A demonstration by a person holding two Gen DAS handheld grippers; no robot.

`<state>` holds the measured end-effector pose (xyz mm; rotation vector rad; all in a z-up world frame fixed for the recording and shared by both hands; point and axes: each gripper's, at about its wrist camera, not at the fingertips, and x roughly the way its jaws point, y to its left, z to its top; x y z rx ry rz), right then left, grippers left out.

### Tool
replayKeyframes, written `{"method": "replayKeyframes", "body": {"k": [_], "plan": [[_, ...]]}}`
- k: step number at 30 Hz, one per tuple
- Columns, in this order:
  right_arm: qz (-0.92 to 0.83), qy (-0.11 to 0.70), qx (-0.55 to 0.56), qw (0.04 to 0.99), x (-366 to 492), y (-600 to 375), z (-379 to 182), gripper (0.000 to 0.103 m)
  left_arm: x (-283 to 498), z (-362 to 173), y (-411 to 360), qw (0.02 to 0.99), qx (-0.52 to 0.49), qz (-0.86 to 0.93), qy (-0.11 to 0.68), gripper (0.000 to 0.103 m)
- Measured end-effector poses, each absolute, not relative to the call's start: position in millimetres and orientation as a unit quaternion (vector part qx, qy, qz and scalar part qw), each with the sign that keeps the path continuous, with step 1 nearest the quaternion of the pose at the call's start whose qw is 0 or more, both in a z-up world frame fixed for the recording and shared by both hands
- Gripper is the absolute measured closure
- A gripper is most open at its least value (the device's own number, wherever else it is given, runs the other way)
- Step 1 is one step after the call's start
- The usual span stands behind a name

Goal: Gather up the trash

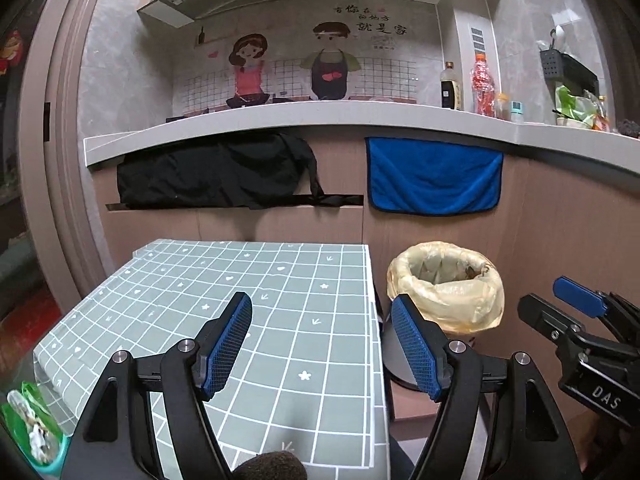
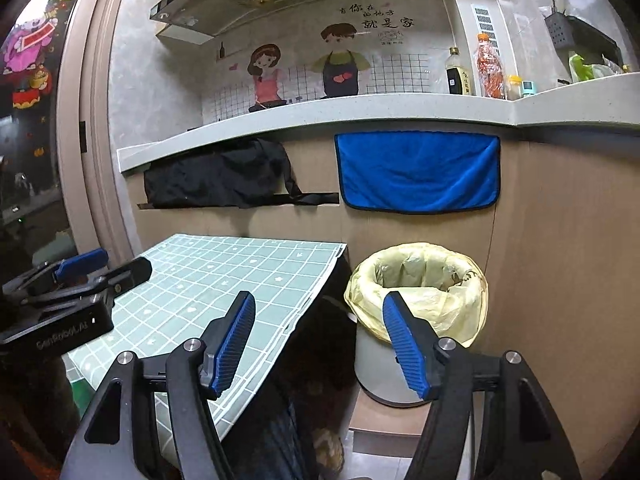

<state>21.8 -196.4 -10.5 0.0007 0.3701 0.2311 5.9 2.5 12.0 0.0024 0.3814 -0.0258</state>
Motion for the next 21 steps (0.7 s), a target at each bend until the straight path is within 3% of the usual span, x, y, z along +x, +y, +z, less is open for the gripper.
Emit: {"method": "replayKeyframes", "body": {"k": [21], "plan": [[0.115, 0.179, -0.005, 0.977, 15.5, -194.6, -7.2, 0.036, 6.6, 13.6, -0.3, 0.981, -0.001, -0.015, 0.194, 0.03]]}}
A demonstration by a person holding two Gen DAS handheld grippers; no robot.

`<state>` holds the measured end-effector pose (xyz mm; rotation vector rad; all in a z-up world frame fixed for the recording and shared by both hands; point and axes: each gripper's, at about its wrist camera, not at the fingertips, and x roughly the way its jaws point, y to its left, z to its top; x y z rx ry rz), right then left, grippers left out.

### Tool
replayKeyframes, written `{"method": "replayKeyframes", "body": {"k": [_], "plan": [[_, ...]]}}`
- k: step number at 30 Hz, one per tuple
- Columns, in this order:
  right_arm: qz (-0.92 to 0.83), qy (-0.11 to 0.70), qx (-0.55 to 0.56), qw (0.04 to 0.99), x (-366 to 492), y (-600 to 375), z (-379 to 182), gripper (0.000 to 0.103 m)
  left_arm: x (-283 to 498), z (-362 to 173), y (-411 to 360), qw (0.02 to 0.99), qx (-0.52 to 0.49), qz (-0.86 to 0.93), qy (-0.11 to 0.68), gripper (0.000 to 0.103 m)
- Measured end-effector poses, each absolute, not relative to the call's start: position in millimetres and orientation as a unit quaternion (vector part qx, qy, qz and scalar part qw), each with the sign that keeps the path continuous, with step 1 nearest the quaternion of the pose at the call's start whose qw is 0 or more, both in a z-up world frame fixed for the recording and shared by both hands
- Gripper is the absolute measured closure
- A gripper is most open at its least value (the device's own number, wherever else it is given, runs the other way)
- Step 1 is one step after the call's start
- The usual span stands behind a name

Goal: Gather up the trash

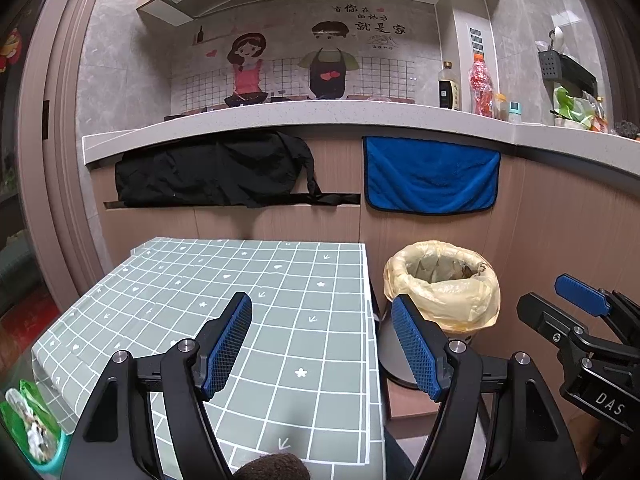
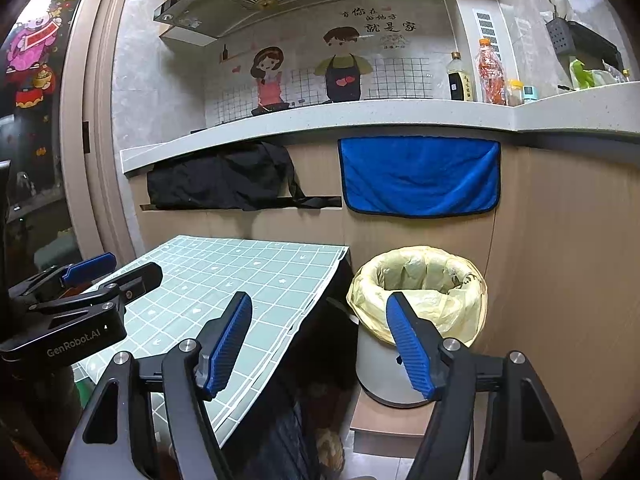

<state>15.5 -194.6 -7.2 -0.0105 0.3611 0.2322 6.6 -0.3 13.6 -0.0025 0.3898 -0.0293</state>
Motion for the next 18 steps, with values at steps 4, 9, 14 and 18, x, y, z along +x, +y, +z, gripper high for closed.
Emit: {"method": "replayKeyframes", "body": {"k": [4, 9, 14, 18], "plan": [[0.115, 0.177, -0.006, 0.978, 14.8, -195.0, -6.5, 0.036, 6.4, 14.8, -0.6, 0.981, 0.0, -0.015, 0.192, 0.03], [0.111, 0.175, -0.003, 0.978, 14.1, -196.1, -5.3, 0.035, 5.2, 16.0, -4.2, 0.981, 0.0, -0.017, 0.192, 0.03], [0.108, 0.172, -0.006, 0.979, 11.6, -197.0, -2.6, 0.034, 5.2, 16.3, -5.5, 0.982, -0.001, -0.018, 0.19, 0.03], [0.107, 0.171, -0.006, 0.979, 10.8, -197.9, -2.1, 0.033, 6.0, 16.2, -8.1, 0.982, -0.001, -0.02, 0.19, 0.03]]}}
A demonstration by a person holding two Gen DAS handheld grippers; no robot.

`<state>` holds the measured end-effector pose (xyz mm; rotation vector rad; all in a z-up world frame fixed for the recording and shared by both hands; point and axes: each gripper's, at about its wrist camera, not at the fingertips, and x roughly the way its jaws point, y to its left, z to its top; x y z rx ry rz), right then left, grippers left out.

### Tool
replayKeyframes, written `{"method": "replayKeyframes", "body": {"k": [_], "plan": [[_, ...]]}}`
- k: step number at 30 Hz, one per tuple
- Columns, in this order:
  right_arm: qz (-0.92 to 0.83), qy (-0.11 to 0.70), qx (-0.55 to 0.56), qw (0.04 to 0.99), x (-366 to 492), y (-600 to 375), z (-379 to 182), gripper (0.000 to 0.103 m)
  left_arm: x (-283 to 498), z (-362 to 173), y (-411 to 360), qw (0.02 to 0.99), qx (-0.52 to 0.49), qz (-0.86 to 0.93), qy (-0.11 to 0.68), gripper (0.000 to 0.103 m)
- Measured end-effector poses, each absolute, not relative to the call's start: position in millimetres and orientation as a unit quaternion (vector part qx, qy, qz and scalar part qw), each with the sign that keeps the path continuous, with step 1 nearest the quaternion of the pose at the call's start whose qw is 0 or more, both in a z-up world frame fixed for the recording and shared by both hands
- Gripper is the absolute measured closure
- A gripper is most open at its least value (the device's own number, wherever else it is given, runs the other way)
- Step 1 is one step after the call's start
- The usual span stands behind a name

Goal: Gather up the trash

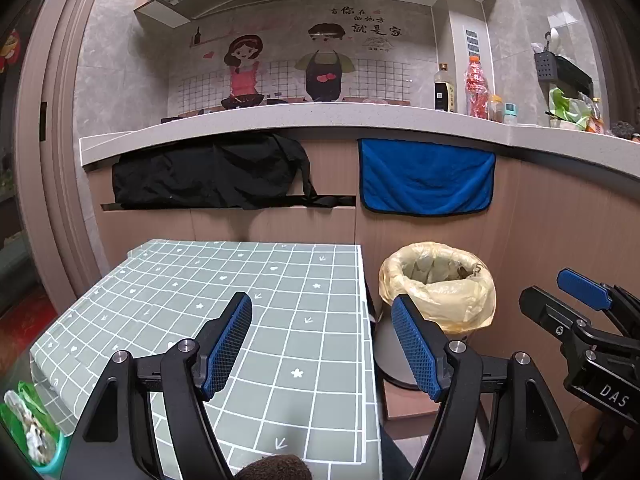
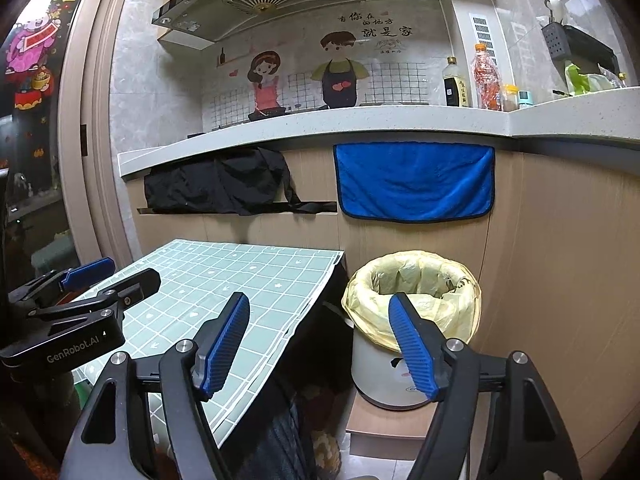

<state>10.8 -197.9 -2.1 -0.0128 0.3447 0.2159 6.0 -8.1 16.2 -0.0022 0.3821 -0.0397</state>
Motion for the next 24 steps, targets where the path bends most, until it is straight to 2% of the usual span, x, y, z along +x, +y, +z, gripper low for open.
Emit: {"method": "replayKeyframes", "body": {"k": [24], "plan": [[0.102, 0.172, -0.006, 0.98, 10.0, -204.3, -2.1, 0.031, 9.7, 10.8, -15.6, 0.981, 0.0, -0.03, 0.194, 0.03]]}}
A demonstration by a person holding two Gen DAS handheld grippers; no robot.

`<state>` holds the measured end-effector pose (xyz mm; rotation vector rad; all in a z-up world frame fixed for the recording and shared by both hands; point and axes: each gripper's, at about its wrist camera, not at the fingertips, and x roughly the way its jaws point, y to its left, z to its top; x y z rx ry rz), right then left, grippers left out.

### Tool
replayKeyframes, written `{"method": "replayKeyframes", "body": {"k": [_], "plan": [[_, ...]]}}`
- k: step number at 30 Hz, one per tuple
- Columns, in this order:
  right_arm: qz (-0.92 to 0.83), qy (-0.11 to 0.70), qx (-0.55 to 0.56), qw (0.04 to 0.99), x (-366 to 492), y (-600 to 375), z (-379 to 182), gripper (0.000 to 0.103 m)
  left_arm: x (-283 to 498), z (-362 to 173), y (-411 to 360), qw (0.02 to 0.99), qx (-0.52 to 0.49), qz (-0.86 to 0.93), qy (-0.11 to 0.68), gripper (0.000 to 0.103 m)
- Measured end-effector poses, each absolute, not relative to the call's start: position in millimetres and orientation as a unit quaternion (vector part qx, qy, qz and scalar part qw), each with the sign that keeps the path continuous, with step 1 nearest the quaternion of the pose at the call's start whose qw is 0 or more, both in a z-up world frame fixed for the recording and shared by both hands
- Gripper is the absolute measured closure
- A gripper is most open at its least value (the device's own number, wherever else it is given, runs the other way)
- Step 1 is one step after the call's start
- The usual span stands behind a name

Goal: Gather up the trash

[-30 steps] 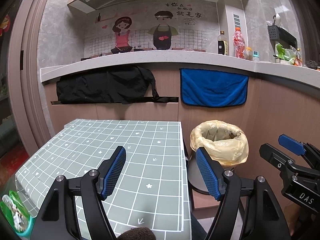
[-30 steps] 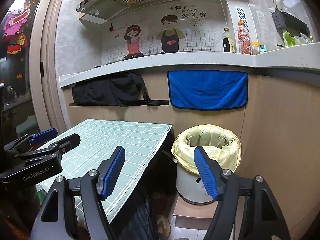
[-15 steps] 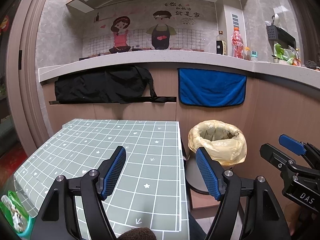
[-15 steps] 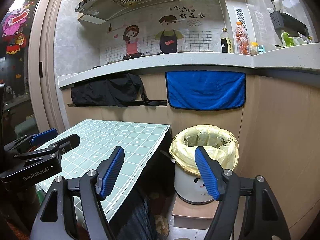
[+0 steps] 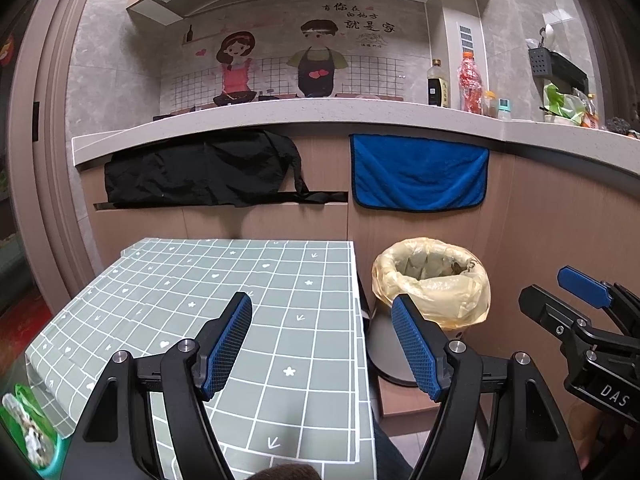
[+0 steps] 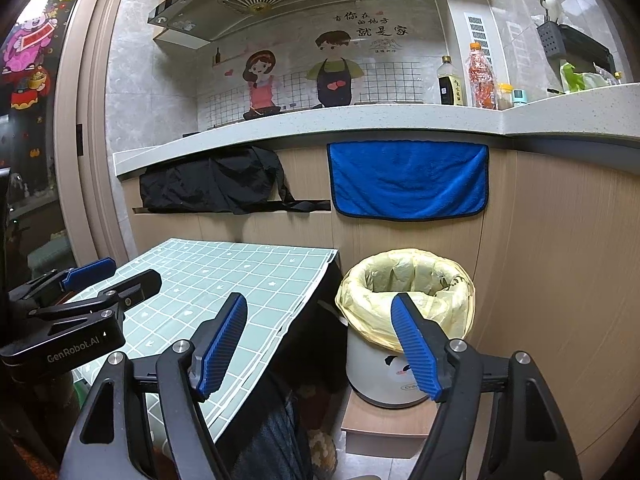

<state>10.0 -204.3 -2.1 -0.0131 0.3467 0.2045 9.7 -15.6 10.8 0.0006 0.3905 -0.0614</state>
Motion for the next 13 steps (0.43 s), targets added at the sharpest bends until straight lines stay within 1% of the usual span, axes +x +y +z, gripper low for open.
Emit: {"method": "replayKeyframes", "body": {"k": [13], "plan": [[0.098, 0.184, -0.006, 0.978, 13.7, -203.2, -7.4, 0.03, 16.1, 7.0, -6.1, 0.979, -0.005, -0.029, 0.201, 0.03]]}}
